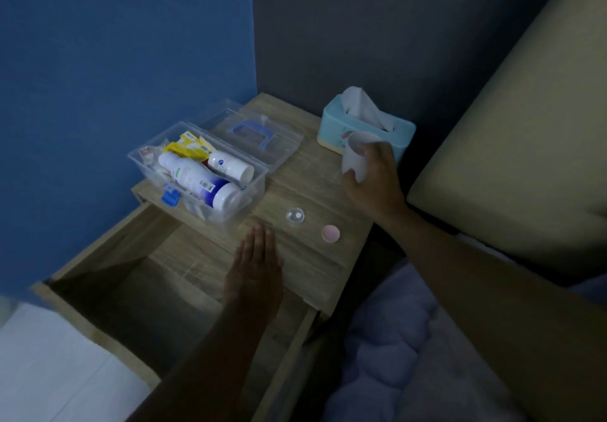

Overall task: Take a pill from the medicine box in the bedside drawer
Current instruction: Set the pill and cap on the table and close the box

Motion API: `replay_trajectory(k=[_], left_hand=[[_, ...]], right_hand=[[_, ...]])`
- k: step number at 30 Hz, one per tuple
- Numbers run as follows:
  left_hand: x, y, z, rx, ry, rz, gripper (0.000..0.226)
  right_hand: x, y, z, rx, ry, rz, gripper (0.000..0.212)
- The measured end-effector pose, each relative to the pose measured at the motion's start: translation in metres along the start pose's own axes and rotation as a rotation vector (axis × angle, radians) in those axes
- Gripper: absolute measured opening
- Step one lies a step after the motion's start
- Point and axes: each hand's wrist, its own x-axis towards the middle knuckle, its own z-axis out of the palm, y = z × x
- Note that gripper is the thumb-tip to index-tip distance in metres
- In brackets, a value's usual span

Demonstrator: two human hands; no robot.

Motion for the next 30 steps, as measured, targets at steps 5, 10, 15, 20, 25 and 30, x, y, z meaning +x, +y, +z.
replay_trajectory(k=[5, 10, 15, 20, 25, 30], left_hand=[[0.002, -0.003, 0.01, -0.017, 0.03, 0.008, 0.062], [0.005, -0.004, 0.016, -0.05, 0.048, 0.008, 0.062], [0.004, -0.004, 0.014, 0.012, 0.025, 0.007, 0.063], [0.002, 0.0, 0.008, 0.051, 0.0, 0.007, 0.061], [0.002, 0.0, 0.005, 0.037, -0.021, -0.002, 0.061], [0.003, 0.001, 0.004, 0.019, -0.046, -0.004, 0.063]], right_hand=[[0.047, 0.002, -0.008, -0.27, -0.061, 0.211, 0.081], [0.063, 0.006, -0.001, -0.207, -0.122, 0.425, 0.092], [0.069, 0.006, -0.001, -0.143, -0.14, 0.437, 0.096], [0.058, -0.003, -0.01, -0.129, -0.181, 0.34, 0.097], [0.04, -0.024, -0.017, -0.062, -0.224, 0.204, 0.095], [0.023, -0.038, -0.016, -0.084, -0.301, 0.134, 0.088]])
